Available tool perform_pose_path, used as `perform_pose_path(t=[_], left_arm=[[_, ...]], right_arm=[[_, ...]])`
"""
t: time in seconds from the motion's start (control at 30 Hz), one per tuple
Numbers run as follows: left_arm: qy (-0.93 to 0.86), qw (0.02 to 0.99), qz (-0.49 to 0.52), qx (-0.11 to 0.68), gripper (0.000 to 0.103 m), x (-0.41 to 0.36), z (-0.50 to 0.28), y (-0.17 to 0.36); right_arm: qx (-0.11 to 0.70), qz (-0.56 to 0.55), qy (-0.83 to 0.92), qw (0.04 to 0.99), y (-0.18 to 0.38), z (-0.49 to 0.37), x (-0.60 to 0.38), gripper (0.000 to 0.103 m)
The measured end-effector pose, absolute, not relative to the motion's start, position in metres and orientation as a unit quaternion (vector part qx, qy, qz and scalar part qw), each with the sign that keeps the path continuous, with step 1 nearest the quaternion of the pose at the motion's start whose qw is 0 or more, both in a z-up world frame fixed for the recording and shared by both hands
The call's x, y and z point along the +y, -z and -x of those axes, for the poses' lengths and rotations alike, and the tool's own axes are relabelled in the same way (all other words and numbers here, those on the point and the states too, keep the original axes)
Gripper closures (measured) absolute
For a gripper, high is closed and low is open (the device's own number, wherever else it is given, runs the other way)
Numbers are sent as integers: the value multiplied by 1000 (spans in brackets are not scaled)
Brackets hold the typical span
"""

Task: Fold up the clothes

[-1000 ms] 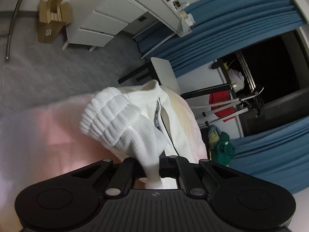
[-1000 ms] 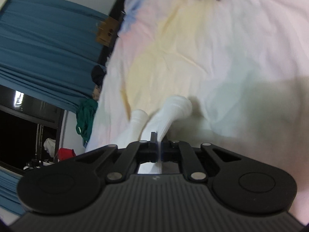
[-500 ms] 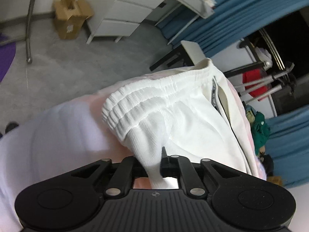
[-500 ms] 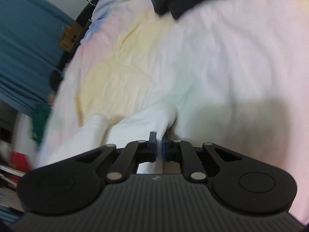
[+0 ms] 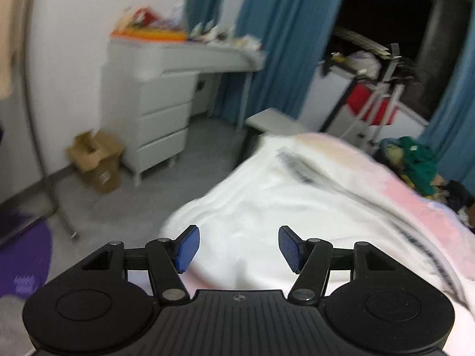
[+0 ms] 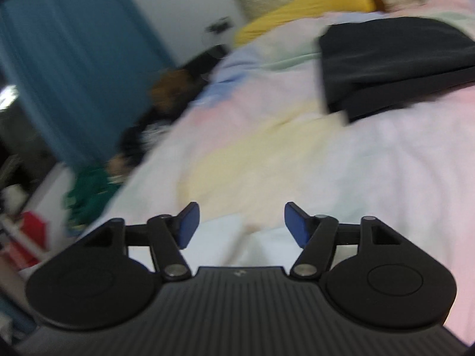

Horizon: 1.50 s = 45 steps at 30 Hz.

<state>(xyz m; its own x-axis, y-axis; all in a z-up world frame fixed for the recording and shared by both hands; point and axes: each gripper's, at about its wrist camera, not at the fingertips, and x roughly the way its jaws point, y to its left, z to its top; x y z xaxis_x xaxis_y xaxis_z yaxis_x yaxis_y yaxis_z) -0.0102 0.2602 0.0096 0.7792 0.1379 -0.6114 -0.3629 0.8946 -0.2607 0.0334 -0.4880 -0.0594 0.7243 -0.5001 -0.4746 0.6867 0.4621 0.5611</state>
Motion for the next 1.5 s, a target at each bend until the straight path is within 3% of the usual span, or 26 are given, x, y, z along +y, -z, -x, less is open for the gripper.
perform_pose_path(t=[0.03, 0.1, 0.23, 0.53, 0.6, 0.67, 0.73, 0.77, 0.97, 1.17, 1.37, 1.5], left_arm=[[-120, 929, 180, 301, 39, 245, 1, -13], [-88, 936, 170, 296, 33, 214, -17, -19], [-23, 945, 153, 287, 32, 151, -54, -29], [105, 887, 274, 357, 32, 68, -183, 38], [118, 875, 296, 364, 34, 71, -201, 61], [127, 868, 308, 368, 34, 74, -213, 78], [135, 866, 312, 366, 34, 77, -222, 88], [141, 868, 308, 364, 34, 78, -225, 88], [141, 888, 297, 321, 34, 81, -234, 82], [137, 927, 206, 283, 34, 61, -235, 74], [161, 930, 173, 282, 34, 41, -241, 89], [170, 931, 151, 287, 34, 32, -245, 95]], right_arm=[[126, -398, 313, 853, 59, -37, -484, 27], [154, -431, 254, 852, 64, -47, -481, 29], [225, -469, 195, 832, 86, -72, -480, 27], [276, -539, 150, 782, 129, -105, -484, 29], [265, -542, 140, 785, 129, -110, -485, 41], [257, -523, 136, 801, 127, -117, -484, 70], [256, -486, 136, 824, 120, -126, -479, 86], [257, -463, 136, 837, 115, -131, -475, 88], [186, -423, 109, 880, 60, -170, -454, 91], [215, -318, 135, 913, 34, -303, -431, 94], [260, -231, 142, 927, 55, -423, -402, 94], [290, -231, 129, 920, 80, -447, -398, 89]])
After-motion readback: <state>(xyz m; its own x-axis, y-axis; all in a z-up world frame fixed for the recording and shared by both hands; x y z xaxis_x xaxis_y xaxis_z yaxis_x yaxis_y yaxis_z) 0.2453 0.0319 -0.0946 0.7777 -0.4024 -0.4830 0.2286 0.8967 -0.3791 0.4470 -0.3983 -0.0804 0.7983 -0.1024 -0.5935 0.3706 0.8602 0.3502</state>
